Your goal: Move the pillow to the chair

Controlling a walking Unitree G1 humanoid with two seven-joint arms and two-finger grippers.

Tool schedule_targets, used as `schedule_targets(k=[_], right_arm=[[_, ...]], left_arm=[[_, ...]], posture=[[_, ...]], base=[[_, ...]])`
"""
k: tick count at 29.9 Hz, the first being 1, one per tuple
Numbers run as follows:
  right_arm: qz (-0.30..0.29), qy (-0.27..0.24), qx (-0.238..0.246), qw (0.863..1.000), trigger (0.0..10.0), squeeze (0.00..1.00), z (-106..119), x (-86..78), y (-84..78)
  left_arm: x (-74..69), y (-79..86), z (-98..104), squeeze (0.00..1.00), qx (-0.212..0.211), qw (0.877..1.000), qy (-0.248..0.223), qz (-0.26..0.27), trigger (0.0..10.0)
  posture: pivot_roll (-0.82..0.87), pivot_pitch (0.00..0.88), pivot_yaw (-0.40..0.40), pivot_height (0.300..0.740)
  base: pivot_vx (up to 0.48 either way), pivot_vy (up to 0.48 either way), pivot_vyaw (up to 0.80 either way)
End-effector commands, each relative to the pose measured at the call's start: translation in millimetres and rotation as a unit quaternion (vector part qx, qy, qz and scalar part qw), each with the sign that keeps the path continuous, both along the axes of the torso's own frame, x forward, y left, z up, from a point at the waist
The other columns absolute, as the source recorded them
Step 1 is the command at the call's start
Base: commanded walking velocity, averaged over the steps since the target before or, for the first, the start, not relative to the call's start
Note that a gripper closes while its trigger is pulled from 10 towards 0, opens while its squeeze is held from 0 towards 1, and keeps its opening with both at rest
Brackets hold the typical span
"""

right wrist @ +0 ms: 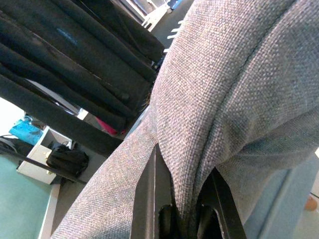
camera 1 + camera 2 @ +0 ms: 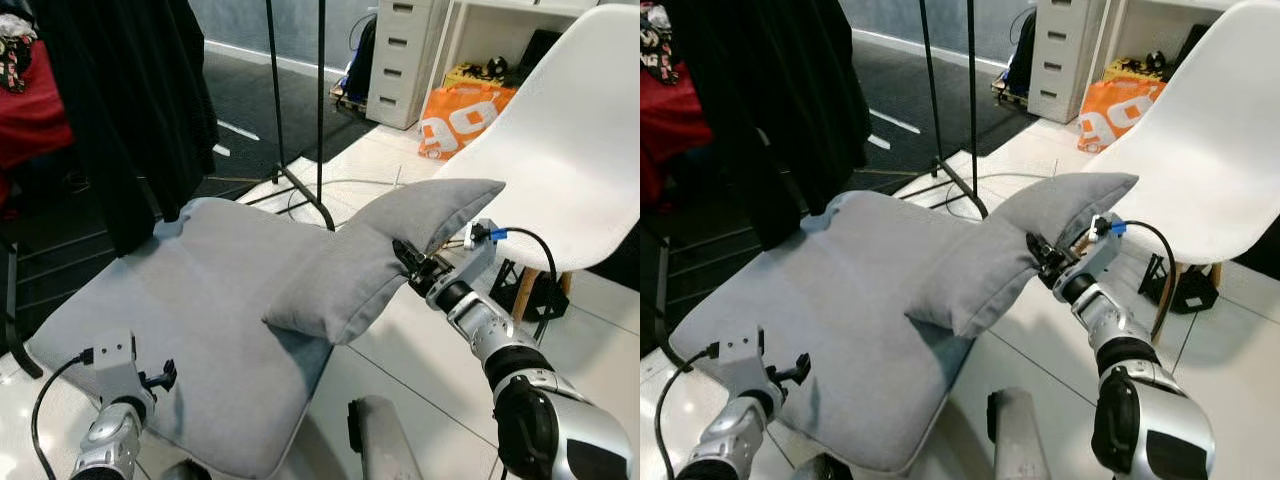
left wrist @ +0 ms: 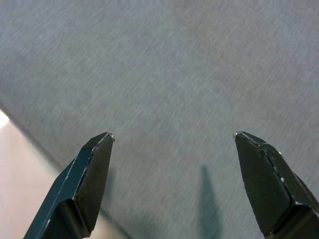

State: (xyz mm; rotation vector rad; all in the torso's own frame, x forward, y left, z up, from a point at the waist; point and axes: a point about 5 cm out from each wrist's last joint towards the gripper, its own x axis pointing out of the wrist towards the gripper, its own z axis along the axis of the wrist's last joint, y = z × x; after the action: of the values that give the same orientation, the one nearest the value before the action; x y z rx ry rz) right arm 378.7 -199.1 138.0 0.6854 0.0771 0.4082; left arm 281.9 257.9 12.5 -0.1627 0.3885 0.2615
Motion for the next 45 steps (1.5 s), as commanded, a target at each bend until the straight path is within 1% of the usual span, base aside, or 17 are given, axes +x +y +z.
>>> schedule_targets(k=[1,8,9,13,16,18,28,29,30,31,33,35,40,43,45], right_arm=[[0.0,-0.018,-0.002,1.0,0.0,0.0,7,2.5,1.3],[0.0,-0.018,-0.002,1.0,0.0,0.0,8,3.0,0.8],[0.0,-0.018,-0.003,1.0,0.0,0.0,8,2.9,0.7],[0.0,-0.018,-0.002,1.0,0.0,0.0,8,2.9,0.5],[-0.002,-0.017,0.0,1.0,0.0,0.0,8,3.0,0.3],[-0.002,-0.017,0.0,1.0,0.0,0.0,8,3.0,0.2],[-0.004,-0.018,-0.005,1.0,0.0,0.0,6,1.9,-0.5],[-0.004,-0.021,-0.013,1.0,3.1,0.0,6,1.7,-0.4],[-0.004,-0.022,-0.015,1.0,3.1,0.0,6,1.7,-0.4],[-0.004,-0.022,-0.015,1.0,10.0,0.0,6,1.7,-0.2],[-0.004,-0.022,-0.014,1.0,10.0,0.0,6,1.7,-0.1],[-0.008,-0.012,-0.021,1.0,10.0,0.0,4,1.6,-0.2],[-0.017,-0.005,-0.022,1.0,10.0,0.0,0,0.1,-2.4],[-0.026,0.004,-0.016,1.0,10.0,0.0,-7,-3.0,-6.0],[-0.036,0.025,-0.01,0.999,10.0,0.0,-17,-8.1,-10.1]], left_arm=[[-2.0,-2.0,-3,0.0,0.004,1.0,0.006,-0.007,10.0],[0.3,-3.6,-2,0.0,0.003,1.0,0.005,-0.013,10.0],[0.2,-3.9,-2,0.0,0.003,1.0,0.005,-0.013,10.0],[0.5,-4.6,-2,0.0,0.003,1.0,0.006,-0.016,10.0],[1.2,-4.8,-3,0.0,0.005,1.0,0.01,-0.02,10.0],[1.2,-4.8,-3,0.0,0.005,1.0,0.011,-0.02,10.0],[0.1,-3.9,-4,0.0,0.006,1.0,0.017,-0.023,10.0],[-0.3,-4.2,-4,0.0,0.005,1.0,0.018,-0.023,10.0],[-0.5,-4.4,-5,0.0,0.005,1.0,0.018,-0.023,10.0],[-0.5,-4.6,-5,0.0,0.005,1.0,0.017,-0.022,10.0],[-0.6,-4.7,-5,0.0,0.005,1.0,0.016,-0.022,10.0],[-0.5,-4.4,-4,0.0,0.001,1.0,0.007,-0.018,10.0],[-1.2,-4.7,-5,0.0,0.002,1.0,0.012,-0.02,10.0],[-2.5,-5.5,-7,0.0,0.004,1.0,0.016,-0.024,10.0],[-5.4,-7.0,-11,0.0,0.011,0.999,0.028,-0.032,10.0]], posture=[[-0.16,0.094,0.024,0.572],[-0.16,0.087,0.025,0.602],[-0.16,0.086,0.025,0.612],[-0.16,0.084,0.025,0.622],[-0.16,0.087,0.027,0.642],[-0.16,0.087,0.027,0.647],[-0.16,0.097,0.03,0.682],[-0.16,0.099,0.031,0.692],[-0.16,0.099,0.031,0.697],[-0.16,0.099,0.029,0.697],[-0.16,0.099,0.029,0.697],[-0.16,0.1,0.028,0.697],[-0.16,0.099,0.025,0.697],[-0.16,0.097,0.025,0.697],[-0.16,0.09,0.024,0.707]], base=[[0.0,0.0,0.0],[0.0,0.0,0.0],[0.0,0.0,0.0],[0.0,0.0,0.0],[0.0,0.0,0.0],[0.0,0.0,0.0],[-0.48,0.0,0.0],[-0.48,0.0,0.0],[-0.48,0.0,0.0],[-0.48,0.0,0.0],[-0.48,0.0,0.0],[0.0,0.0,0.0],[0.0,0.0,0.0],[0.0,0.0,0.0],[0.0,0.0,0.0]])
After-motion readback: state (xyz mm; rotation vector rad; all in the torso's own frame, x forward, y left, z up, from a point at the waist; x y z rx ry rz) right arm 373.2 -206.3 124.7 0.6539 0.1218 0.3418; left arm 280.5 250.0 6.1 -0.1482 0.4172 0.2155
